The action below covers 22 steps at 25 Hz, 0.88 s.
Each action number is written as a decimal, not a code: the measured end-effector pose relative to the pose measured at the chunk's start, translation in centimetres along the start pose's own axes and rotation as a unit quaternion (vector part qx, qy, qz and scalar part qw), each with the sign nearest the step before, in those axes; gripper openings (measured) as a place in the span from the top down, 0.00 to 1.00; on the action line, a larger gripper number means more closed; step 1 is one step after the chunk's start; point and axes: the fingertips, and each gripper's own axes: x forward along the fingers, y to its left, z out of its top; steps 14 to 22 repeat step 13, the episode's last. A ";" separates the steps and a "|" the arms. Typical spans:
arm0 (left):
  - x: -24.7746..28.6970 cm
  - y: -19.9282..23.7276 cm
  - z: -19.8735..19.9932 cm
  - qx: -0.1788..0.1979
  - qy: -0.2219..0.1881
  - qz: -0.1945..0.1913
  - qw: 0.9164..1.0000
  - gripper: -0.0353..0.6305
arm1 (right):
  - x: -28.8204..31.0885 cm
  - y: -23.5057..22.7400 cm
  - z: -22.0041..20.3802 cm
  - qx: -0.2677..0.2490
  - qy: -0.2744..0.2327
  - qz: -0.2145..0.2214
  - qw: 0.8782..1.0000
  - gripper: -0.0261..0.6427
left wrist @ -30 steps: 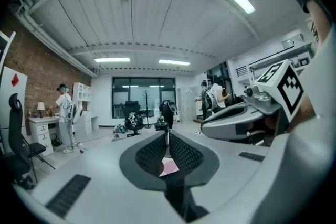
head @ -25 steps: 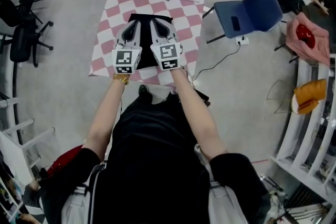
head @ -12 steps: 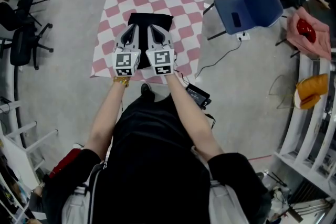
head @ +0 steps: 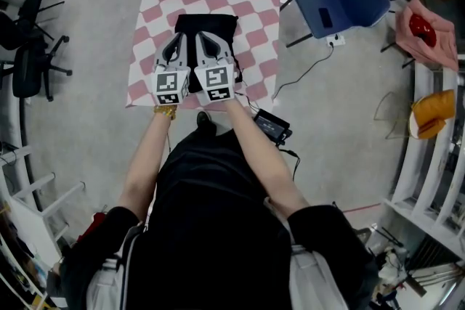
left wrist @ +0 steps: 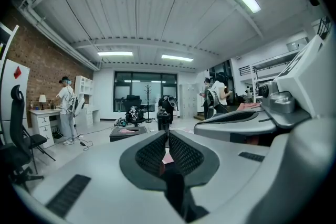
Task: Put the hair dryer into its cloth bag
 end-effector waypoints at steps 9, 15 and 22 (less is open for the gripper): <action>-0.3 0.5 -1.5 0.001 0.013 -0.012 1.000 0.91 | 0.3 1.1 -0.6 0.001 0.010 0.008 1.000 0.94; -0.5 0.3 -1.8 0.005 0.018 -0.017 1.000 0.91 | 0.6 1.4 -0.7 0.006 0.013 0.018 1.000 0.94; -0.5 0.3 -1.8 0.005 0.018 -0.017 1.000 0.91 | 0.6 1.4 -0.7 0.006 0.013 0.018 1.000 0.94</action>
